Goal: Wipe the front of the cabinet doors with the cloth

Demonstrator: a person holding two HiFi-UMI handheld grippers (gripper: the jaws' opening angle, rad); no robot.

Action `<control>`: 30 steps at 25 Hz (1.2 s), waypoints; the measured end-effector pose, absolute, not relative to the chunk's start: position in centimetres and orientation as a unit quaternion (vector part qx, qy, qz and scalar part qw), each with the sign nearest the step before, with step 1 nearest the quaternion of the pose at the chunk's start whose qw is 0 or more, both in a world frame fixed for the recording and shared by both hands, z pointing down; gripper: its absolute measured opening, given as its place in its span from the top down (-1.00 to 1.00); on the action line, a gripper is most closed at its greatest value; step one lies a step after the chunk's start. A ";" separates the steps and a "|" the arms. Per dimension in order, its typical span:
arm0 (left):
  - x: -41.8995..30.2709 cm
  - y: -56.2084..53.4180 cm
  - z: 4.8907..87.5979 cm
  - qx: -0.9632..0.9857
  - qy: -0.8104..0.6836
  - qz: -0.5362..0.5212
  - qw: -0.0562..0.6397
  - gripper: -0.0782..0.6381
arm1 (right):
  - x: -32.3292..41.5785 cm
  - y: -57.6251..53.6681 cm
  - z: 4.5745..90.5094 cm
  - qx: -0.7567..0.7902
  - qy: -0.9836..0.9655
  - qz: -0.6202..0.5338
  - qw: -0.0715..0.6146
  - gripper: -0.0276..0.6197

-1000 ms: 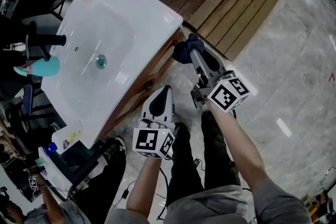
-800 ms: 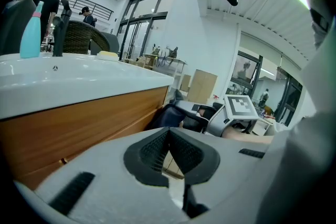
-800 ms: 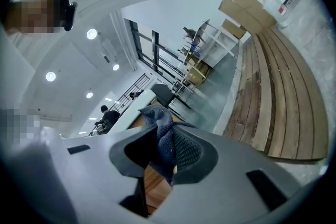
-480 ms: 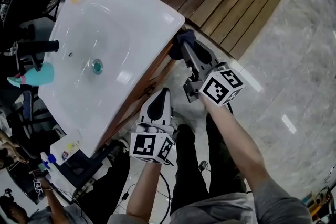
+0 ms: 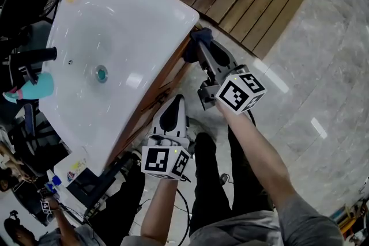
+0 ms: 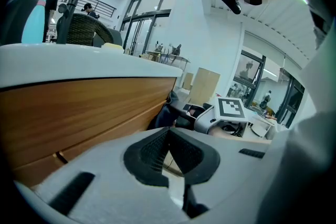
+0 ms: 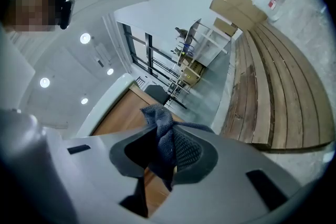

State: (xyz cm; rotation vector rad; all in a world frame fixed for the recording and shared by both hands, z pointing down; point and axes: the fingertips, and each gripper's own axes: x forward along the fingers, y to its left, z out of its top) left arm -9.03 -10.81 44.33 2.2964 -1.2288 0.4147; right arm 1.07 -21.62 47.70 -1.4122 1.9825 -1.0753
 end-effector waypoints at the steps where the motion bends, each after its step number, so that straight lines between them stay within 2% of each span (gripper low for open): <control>1: -9.0 -10.9 44.5 0.843 -0.451 0.153 0.250 0.76 | 1.0 -21.6 48.2 -0.517 0.721 -0.395 0.237 0.67; 30: -9.5 -12.3 52.4 0.856 -0.420 0.180 0.243 0.76 | -0.3 -20.9 66.1 -0.566 0.654 -0.458 0.205 0.67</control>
